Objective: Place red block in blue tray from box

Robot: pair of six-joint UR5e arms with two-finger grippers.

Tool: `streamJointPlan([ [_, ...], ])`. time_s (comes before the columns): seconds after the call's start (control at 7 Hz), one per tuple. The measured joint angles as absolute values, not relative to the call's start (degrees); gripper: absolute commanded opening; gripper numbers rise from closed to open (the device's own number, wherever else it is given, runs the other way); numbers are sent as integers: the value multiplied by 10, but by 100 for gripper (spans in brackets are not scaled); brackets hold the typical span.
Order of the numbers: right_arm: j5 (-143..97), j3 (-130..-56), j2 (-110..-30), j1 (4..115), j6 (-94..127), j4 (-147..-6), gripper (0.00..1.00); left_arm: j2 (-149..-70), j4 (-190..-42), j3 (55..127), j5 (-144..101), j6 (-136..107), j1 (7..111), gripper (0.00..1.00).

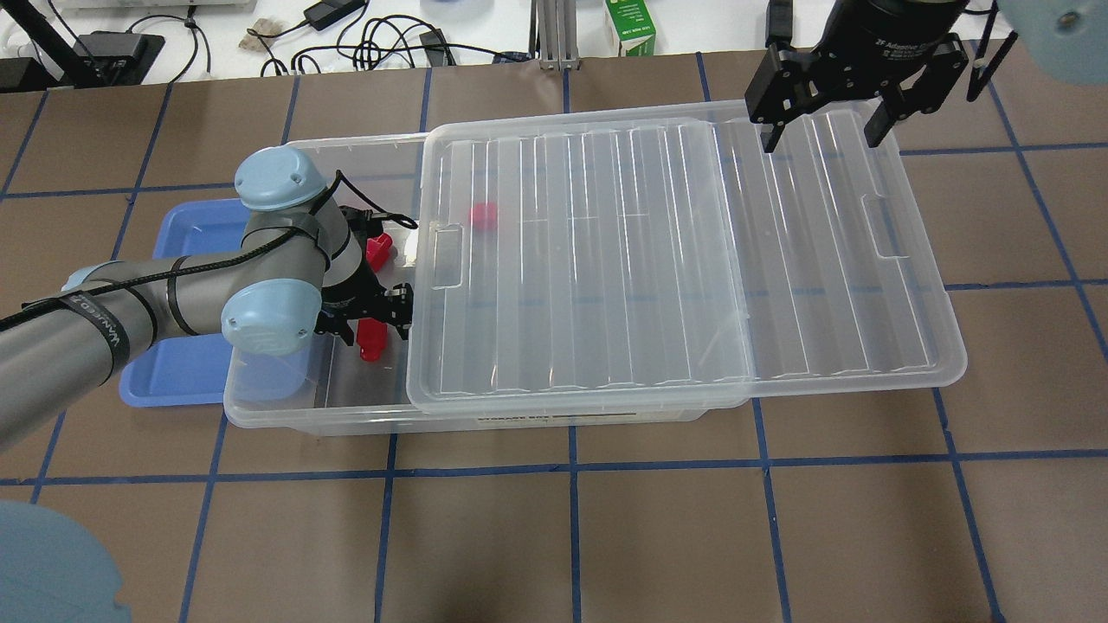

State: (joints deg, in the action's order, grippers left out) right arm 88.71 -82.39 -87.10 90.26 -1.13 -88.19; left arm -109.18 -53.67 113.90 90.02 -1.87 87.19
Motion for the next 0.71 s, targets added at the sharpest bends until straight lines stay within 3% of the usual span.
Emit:
streamJointPlan([
  [0.14, 887, -824, -871, 903, -11, -882, 100, -1093, -535, 1138, 900, -16, 872, 0],
  [0.71, 889, -824, -872, 903, -11, -880, 100, -1078, -541, 1110, 916, 12, 871, 0],
])
